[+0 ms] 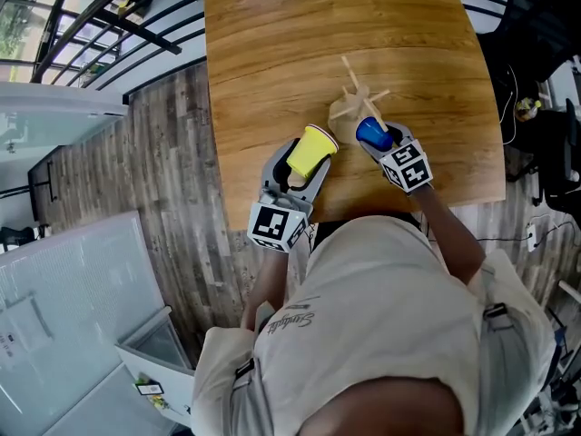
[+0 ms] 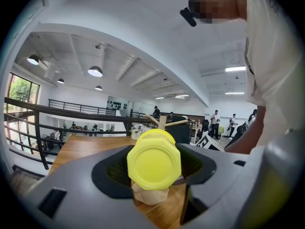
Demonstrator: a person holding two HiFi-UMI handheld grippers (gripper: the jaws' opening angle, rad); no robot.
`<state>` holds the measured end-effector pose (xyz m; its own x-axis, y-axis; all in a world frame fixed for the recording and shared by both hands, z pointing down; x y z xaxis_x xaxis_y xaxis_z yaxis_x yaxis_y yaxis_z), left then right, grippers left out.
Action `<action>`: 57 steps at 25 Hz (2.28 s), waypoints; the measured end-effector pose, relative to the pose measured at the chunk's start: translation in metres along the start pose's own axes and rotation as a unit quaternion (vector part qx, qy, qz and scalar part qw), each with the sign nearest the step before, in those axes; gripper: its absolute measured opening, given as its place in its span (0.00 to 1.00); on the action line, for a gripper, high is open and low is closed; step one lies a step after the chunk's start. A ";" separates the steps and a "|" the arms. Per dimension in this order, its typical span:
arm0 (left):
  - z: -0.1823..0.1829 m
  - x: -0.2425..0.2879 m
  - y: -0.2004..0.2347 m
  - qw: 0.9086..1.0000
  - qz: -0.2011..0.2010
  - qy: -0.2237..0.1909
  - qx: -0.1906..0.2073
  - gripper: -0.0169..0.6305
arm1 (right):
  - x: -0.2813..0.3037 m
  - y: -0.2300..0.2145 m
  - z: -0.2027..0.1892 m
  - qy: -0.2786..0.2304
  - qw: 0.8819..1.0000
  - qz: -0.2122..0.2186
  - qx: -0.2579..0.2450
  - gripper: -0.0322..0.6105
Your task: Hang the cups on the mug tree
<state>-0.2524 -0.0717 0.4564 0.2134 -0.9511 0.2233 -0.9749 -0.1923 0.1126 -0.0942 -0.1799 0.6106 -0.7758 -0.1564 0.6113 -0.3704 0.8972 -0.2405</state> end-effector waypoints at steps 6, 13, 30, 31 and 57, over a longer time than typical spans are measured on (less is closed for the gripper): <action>-0.001 0.002 0.001 1.000 0.005 0.001 -0.002 0.45 | 0.006 -0.004 0.003 0.000 1.000 0.006 0.001 0.46; -0.003 0.004 0.003 1.000 0.005 0.005 -0.001 0.45 | 0.012 -0.008 0.000 0.004 1.000 0.001 0.005 0.46; -0.002 -0.005 0.001 1.000 0.009 0.009 0.008 0.45 | -0.003 0.005 0.006 -0.034 0.999 0.004 -0.025 0.54; -0.002 -0.005 0.001 1.000 0.009 0.008 0.008 0.45 | -0.008 0.006 0.009 -0.041 0.999 0.003 -0.029 0.53; 0.018 -0.006 -0.006 0.999 -0.014 0.005 0.033 0.45 | -0.110 0.018 0.055 -0.188 0.978 -0.089 -0.029 0.04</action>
<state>-0.2494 -0.0693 0.4365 0.2403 -0.9430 0.2302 -0.9707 -0.2338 0.0556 -0.0434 -0.1695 0.4972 -0.8383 -0.4439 0.3165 -0.4960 0.8620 -0.1048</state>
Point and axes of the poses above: the fingertips, and each gripper's own axes: x forward along the fingers, y to its left, z out of its top, the point moved 5 cm from there along -x, backward along the fingers, and after that the axes turned 8 degrees about z, right-handed, at the moved point
